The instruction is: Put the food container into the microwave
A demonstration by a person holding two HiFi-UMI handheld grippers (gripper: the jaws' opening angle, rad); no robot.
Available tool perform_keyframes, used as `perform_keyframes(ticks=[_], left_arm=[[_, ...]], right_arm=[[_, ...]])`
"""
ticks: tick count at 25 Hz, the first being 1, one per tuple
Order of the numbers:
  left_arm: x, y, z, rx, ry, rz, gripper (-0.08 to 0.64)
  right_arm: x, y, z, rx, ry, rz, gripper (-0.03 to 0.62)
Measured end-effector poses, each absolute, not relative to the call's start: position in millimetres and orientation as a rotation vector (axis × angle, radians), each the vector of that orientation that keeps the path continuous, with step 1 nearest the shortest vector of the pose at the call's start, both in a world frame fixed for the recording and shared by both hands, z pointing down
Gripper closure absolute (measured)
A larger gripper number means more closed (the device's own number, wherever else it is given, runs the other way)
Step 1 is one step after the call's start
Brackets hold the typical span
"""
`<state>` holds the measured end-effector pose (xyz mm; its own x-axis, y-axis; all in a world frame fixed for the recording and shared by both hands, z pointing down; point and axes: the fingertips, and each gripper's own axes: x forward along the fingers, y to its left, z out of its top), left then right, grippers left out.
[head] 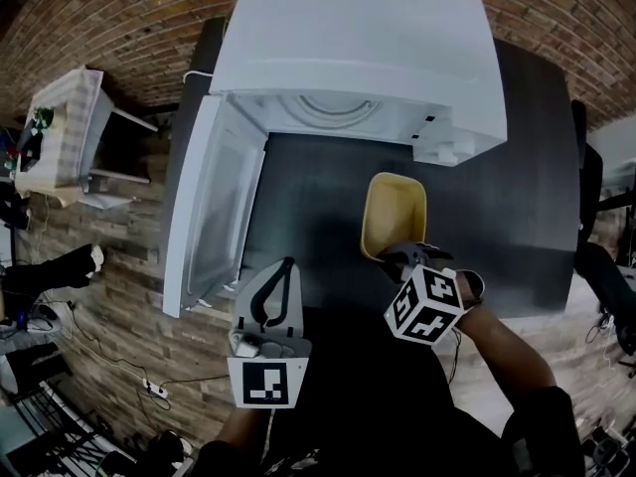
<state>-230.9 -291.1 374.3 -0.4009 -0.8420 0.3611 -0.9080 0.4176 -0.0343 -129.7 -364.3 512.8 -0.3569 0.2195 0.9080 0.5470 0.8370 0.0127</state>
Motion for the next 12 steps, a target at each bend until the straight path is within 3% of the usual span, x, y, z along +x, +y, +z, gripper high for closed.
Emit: perform_keyframes(ticks=[12], left_arm=[[-271, -266, 383, 1.426, -2.430, 0.350, 0.561]], right_arm=[[-230, -352, 495, -0.682, -1.914, -0.684, 0.518]])
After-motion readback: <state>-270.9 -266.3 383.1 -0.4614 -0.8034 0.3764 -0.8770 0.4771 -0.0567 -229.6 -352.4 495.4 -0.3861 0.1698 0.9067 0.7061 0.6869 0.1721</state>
